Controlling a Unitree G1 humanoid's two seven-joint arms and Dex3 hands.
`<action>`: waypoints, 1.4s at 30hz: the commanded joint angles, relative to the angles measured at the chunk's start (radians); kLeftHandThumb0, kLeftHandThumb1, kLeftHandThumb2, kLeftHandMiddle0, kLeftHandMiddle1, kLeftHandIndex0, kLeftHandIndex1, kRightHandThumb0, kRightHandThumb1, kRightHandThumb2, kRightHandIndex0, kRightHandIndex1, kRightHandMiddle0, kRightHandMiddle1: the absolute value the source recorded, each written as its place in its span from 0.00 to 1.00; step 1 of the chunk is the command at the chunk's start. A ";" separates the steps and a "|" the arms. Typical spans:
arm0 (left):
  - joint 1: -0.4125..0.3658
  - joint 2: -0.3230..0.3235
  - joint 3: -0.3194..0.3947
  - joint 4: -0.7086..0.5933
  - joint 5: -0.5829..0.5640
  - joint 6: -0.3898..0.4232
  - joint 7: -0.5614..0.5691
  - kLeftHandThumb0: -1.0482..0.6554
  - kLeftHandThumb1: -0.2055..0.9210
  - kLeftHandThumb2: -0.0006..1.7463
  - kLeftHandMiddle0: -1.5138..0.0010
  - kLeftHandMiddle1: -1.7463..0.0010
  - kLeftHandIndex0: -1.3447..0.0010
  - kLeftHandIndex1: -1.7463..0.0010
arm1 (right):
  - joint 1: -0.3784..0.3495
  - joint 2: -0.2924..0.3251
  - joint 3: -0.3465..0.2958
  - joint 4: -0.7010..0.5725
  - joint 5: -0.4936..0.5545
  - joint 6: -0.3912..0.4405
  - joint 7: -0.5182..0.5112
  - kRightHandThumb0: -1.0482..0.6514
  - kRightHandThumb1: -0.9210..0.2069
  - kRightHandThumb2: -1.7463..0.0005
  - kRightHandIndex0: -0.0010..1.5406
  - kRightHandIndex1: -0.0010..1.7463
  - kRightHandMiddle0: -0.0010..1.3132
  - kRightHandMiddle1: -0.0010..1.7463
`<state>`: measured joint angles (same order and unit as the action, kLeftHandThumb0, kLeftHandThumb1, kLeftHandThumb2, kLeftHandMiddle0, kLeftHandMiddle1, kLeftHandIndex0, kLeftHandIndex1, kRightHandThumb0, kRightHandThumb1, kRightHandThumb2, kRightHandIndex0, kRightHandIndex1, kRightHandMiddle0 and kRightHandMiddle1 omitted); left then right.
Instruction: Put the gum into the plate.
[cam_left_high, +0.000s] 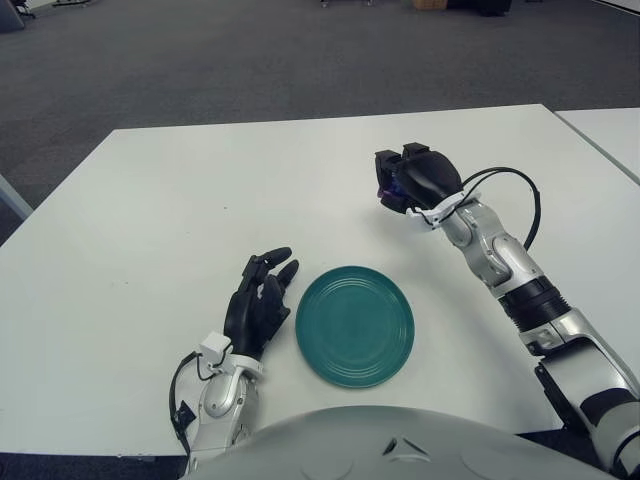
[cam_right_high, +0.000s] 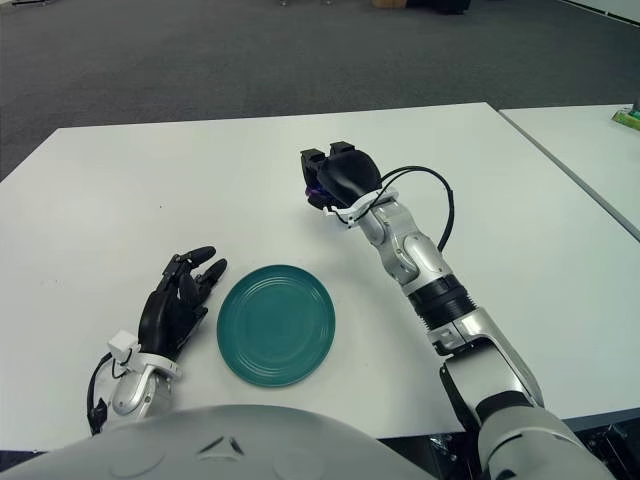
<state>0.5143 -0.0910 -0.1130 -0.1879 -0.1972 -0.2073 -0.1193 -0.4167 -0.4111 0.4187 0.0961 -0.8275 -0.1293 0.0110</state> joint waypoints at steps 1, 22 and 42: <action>-0.005 0.003 0.000 -0.009 -0.002 0.005 -0.002 0.07 1.00 0.48 0.69 0.80 0.84 0.41 | 0.022 0.010 -0.003 -0.052 0.012 0.011 0.029 0.37 0.36 0.39 0.61 1.00 0.35 1.00; -0.002 -0.001 0.006 -0.004 0.007 0.000 0.004 0.07 1.00 0.51 0.70 0.80 0.85 0.39 | 0.269 0.042 0.058 -0.500 -0.058 0.016 0.190 0.37 0.36 0.39 0.65 1.00 0.35 1.00; -0.015 0.010 0.019 -0.016 -0.122 0.088 -0.057 0.09 1.00 0.46 0.69 0.71 0.84 0.36 | 0.401 0.037 0.123 -0.760 -0.053 -0.067 0.387 0.37 0.33 0.41 0.66 1.00 0.34 1.00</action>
<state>0.5168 -0.0799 -0.1045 -0.2086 -0.2924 -0.1357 -0.1632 -0.0364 -0.3675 0.5190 -0.6470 -0.8711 -0.1687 0.3842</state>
